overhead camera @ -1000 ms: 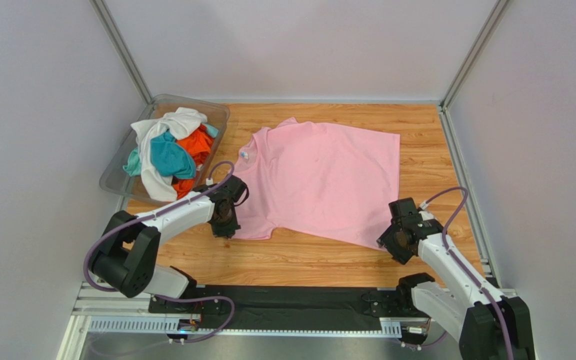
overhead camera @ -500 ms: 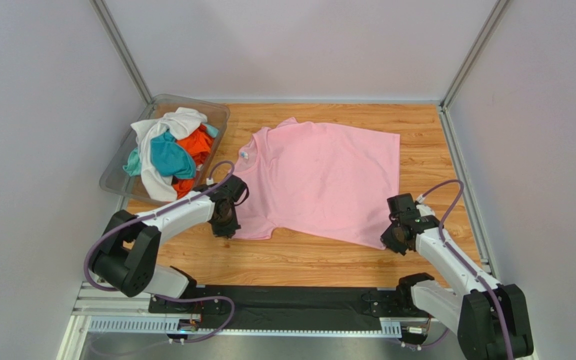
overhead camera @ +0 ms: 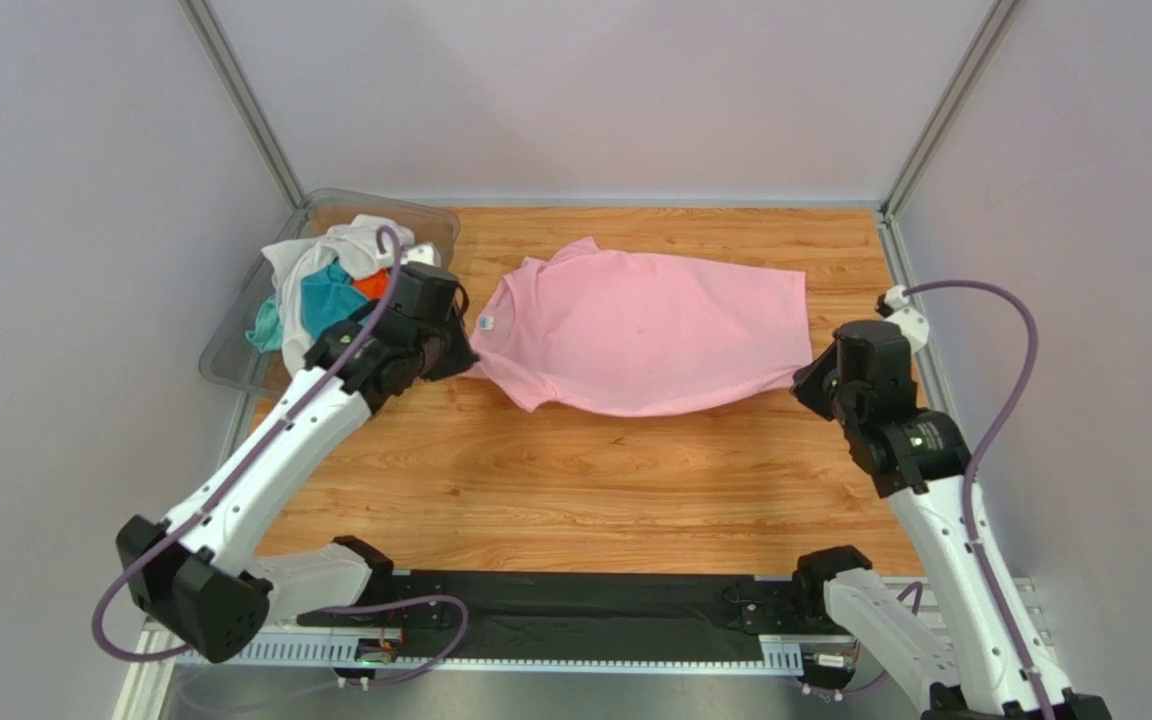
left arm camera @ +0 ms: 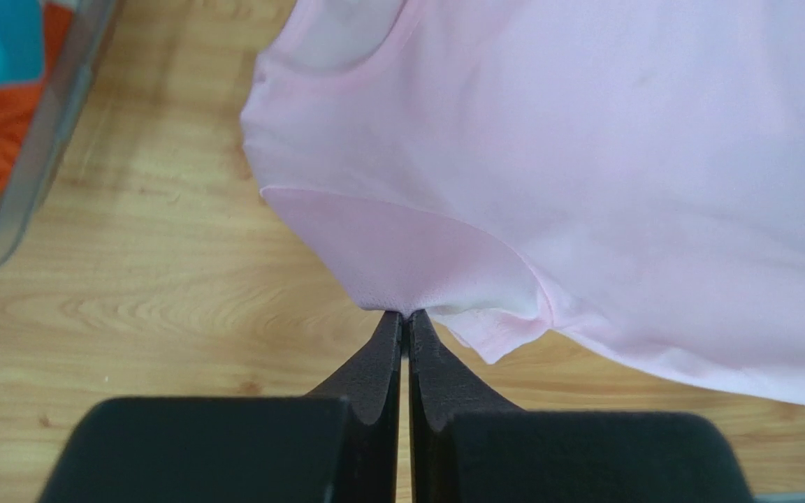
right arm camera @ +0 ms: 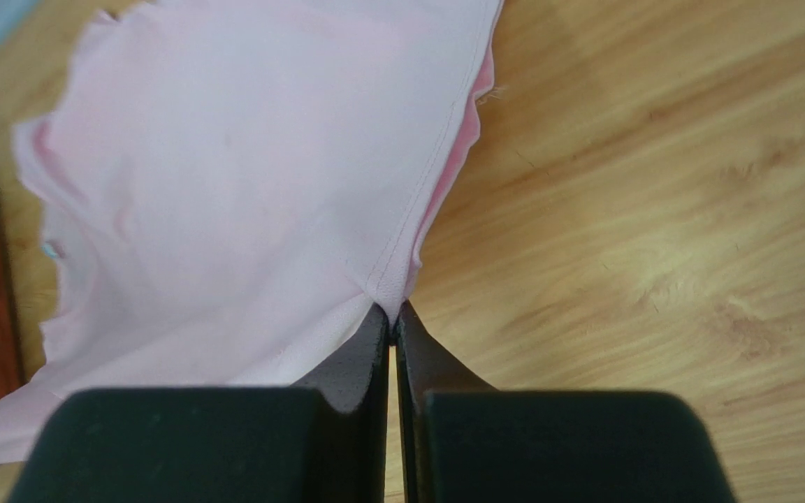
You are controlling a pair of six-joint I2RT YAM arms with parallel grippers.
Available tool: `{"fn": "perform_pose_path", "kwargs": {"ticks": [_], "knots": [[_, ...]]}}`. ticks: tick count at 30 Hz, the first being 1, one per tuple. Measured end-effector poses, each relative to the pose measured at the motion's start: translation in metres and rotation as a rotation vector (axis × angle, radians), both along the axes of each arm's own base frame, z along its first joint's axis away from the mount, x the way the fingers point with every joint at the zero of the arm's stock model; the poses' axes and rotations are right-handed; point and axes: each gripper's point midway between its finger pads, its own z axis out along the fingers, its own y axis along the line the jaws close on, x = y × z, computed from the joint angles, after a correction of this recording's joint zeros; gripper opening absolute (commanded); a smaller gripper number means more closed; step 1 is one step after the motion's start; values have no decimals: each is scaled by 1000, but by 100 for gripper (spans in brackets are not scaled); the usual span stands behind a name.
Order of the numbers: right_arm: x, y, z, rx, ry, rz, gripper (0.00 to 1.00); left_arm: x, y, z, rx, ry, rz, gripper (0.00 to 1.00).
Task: Fold and stack the t-shirts
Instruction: Flatten the tshirt out
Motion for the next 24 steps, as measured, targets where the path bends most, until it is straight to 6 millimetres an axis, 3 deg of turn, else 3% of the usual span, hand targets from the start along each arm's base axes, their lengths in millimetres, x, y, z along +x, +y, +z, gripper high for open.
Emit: {"fn": "perform_pose_path", "kwargs": {"ticks": [5, 10, 14, 18, 21, 24], "knots": [[-2, 0, 84, 8, -194, 35, 0, 10, -1, 121, -121, -285, -9, 0], [-16, -1, 176, 22, -407, 67, 0, -8, 10, 229, -206, -528, -41, 0], [-45, 0, 251, 49, -590, 116, 0, -47, 21, 315, -294, -735, -124, 0], [-94, 2, 321, 84, -776, 184, 0, -100, 35, 385, -370, -939, -215, 0], [-128, 4, 356, 105, -891, 237, 0, -143, 46, 424, -422, -1072, -291, 0], [-150, 5, 374, 114, -957, 272, 0, -179, 57, 454, -457, -1192, -340, 0]]}}
